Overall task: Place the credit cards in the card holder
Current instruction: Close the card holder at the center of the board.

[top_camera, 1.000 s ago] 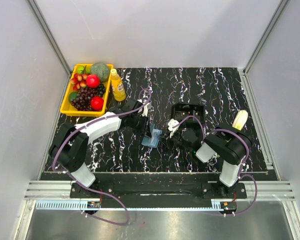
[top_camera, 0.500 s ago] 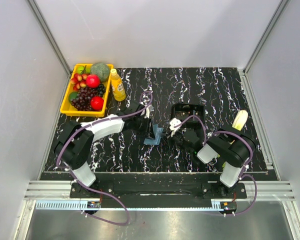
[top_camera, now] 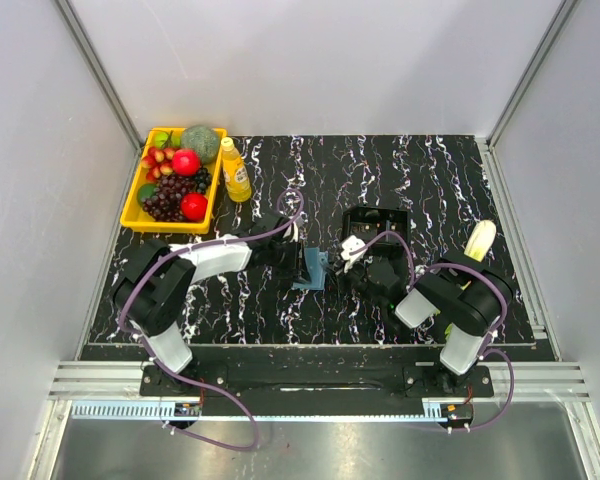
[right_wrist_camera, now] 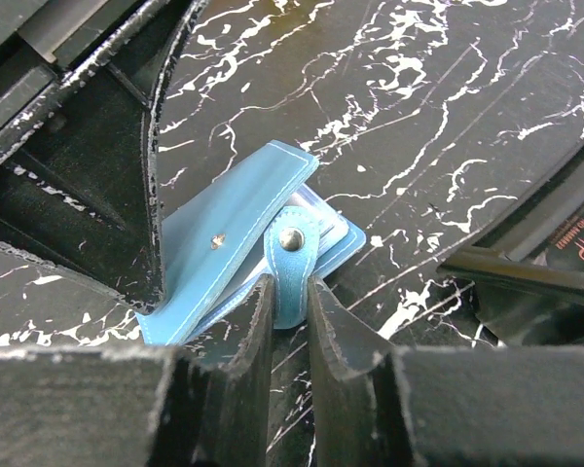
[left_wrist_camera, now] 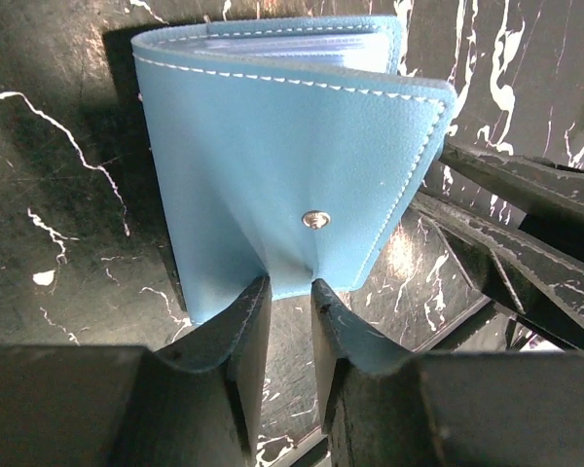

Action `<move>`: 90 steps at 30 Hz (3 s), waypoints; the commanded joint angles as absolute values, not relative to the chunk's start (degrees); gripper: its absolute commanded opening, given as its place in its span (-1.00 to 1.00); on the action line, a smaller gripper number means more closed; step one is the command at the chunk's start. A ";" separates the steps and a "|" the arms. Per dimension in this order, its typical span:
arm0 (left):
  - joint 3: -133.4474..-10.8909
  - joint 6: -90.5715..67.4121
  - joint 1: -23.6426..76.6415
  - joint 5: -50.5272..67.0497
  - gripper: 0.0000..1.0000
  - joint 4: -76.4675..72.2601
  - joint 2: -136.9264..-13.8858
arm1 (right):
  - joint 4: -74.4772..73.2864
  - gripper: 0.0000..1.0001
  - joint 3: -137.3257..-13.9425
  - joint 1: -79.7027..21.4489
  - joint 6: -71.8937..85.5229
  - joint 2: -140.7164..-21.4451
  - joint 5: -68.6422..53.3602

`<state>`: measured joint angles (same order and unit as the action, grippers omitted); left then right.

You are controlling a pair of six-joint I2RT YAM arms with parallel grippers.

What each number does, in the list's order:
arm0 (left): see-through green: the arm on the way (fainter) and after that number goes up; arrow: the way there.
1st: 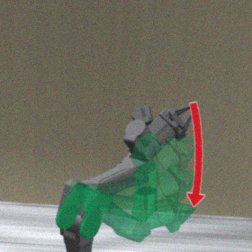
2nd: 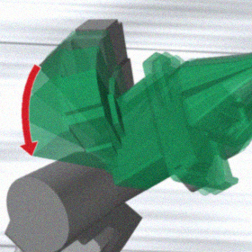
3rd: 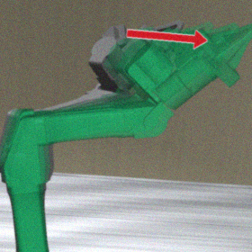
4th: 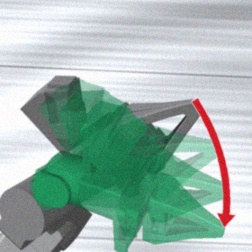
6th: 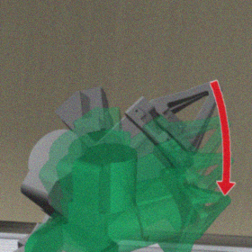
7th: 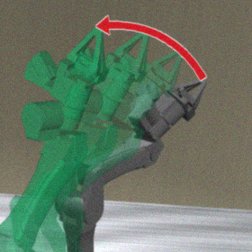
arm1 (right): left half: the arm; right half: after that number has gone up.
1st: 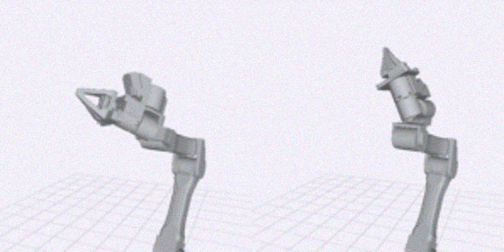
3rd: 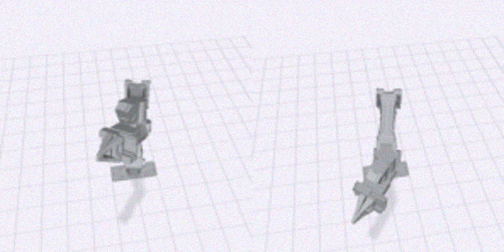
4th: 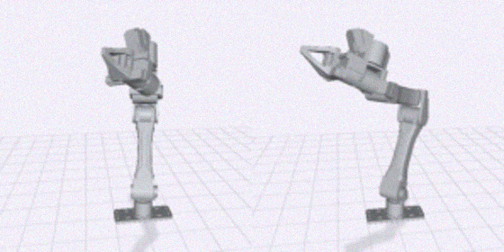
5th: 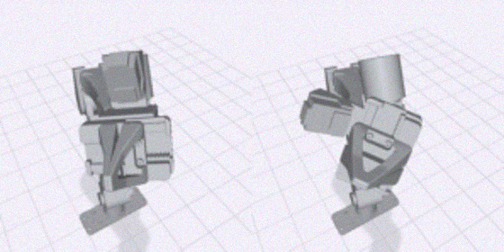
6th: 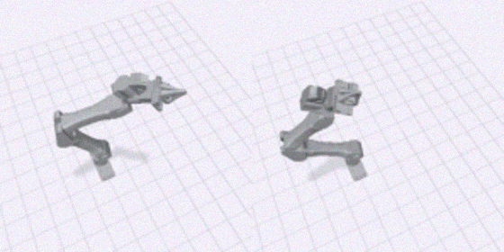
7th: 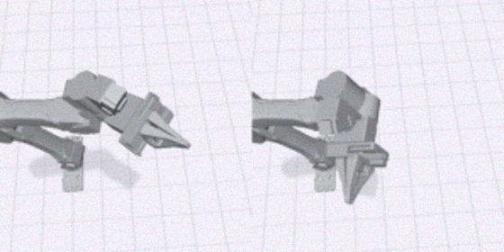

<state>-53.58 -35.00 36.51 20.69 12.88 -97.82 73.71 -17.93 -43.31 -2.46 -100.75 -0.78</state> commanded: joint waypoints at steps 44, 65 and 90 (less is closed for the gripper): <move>-57.21 -33.40 36.39 10.82 -0.42 15.20 -94.58 | 1.94 -0.52 -47.11 -43.95 25.75 -87.27 12.67; -59.51 -28.65 33.57 13.09 -0.36 12.40 -99.32 | 1.32 -0.54 -45.26 -43.95 36.38 -89.91 13.45; -59.77 -29.09 36.83 8.44 -0.43 15.47 -104.06 | 5.02 -0.46 -45.08 -42.54 32.70 -88.59 9.23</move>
<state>-60.36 -27.20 36.38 11.53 14.83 -103.20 3.84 -44.34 -43.66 34.35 -90.98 9.37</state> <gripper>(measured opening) 0.296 0.266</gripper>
